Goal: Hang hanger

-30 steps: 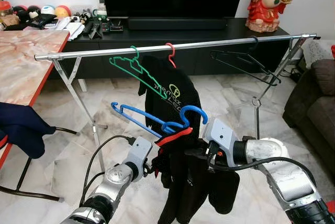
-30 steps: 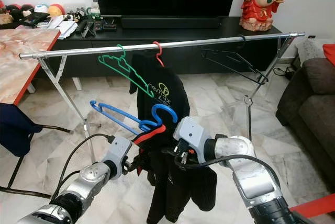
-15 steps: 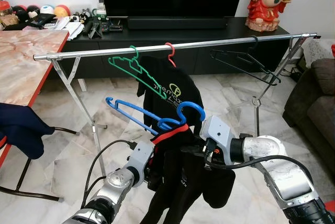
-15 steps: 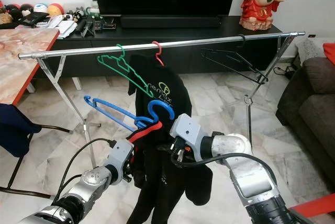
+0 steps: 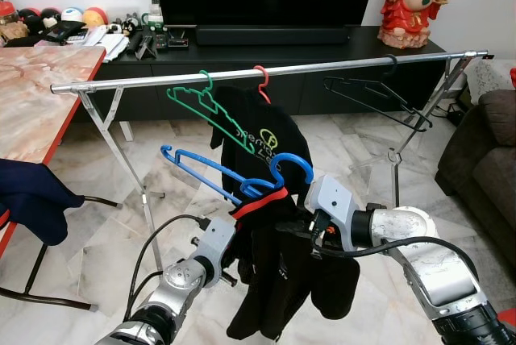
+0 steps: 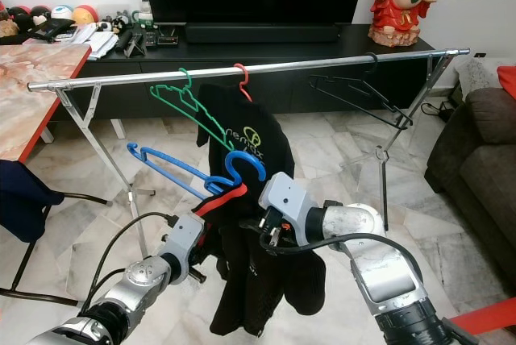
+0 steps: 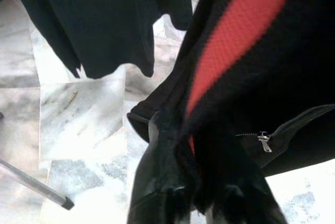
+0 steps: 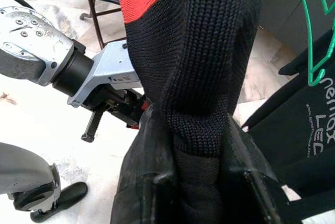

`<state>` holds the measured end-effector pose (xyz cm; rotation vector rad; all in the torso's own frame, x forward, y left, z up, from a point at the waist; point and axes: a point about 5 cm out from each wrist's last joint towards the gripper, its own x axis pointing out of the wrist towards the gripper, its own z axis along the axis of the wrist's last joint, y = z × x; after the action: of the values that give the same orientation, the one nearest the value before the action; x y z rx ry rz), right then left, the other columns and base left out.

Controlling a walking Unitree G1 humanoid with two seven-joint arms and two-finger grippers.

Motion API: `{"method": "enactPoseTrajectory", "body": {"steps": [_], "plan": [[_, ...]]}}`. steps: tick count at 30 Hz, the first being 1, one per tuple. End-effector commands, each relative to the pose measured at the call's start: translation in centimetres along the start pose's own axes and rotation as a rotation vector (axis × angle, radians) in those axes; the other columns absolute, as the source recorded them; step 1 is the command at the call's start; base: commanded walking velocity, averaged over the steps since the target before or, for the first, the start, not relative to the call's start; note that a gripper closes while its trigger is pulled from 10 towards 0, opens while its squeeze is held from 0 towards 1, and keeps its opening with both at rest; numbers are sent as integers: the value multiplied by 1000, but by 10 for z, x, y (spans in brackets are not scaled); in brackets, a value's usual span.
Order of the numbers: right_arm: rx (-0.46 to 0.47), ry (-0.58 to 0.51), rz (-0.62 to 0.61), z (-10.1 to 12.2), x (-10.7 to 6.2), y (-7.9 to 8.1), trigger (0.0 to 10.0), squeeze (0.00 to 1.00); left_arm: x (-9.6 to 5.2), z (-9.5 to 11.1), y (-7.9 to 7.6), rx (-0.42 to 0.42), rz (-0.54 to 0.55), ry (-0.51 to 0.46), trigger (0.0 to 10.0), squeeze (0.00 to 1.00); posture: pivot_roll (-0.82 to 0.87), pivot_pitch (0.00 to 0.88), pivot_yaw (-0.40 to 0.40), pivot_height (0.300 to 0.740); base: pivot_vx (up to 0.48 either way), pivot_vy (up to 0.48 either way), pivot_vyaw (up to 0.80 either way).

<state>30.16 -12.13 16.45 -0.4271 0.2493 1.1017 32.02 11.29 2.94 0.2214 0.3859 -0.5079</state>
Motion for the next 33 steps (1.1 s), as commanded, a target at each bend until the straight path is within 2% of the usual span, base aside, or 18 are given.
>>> {"method": "enactPoseTrajectory", "body": {"steps": [1, 13, 16, 21, 23, 26, 27, 29, 33], "plan": [[-49, -46, -3, 17, 0, -1, 0, 0, -1, -7, -4, 21, -17, 25, 0, 0, -116, 64, -27, 740, 0, 0, 0], [-43, -42, -8, 14, 2, 0, 0, 0, -3, -10, -2, 26, 8, 12, 0, 0, -109, 45, -20, 740, 0, 0, 0], [-59, -2, -16, 8, 0, -1, 0, 0, -5, -13, 0, 30, 14, 21, 0, 0, -112, 42, -19, 740, 0, 0, 0], [-30, 84, -83, -16, -15, -11, 0, 0, -13, -21, 8, 41, 13, 22, 0, 0, -112, 46, -20, 740, 0, 0, 0], [-5, 145, -126, -33, -26, -17, 0, 0, -20, -27, 14, 34, 17, 13, 0, 0, -114, 52, -21, 740, 0, 0, 0], [11, 182, -160, -44, -36, -21, 0, 0, -27, -35, 18, 39, 15, 20, 0, 0, -108, 57, -22, 740, 0, 0, 0], [11, 182, -160, -44, -36, -21, 0, 0, -27, -35, 18, 39, 15, 20, 0, 0, -108, 57, -22, 740, 0, 0, 0], [17, 194, -175, -50, -45, -22, 0, 0, -36, -47, 24, 42, 34, 56, 0, 0, -110, 64, -23, 740, 0, 0, 0], [12, 168, -154, -48, -48, -21, 0, 0, -37, -49, 25, 42, 36, 60, 0, 0, -112, 66, -23, 740, 0, 0, 0]]}}
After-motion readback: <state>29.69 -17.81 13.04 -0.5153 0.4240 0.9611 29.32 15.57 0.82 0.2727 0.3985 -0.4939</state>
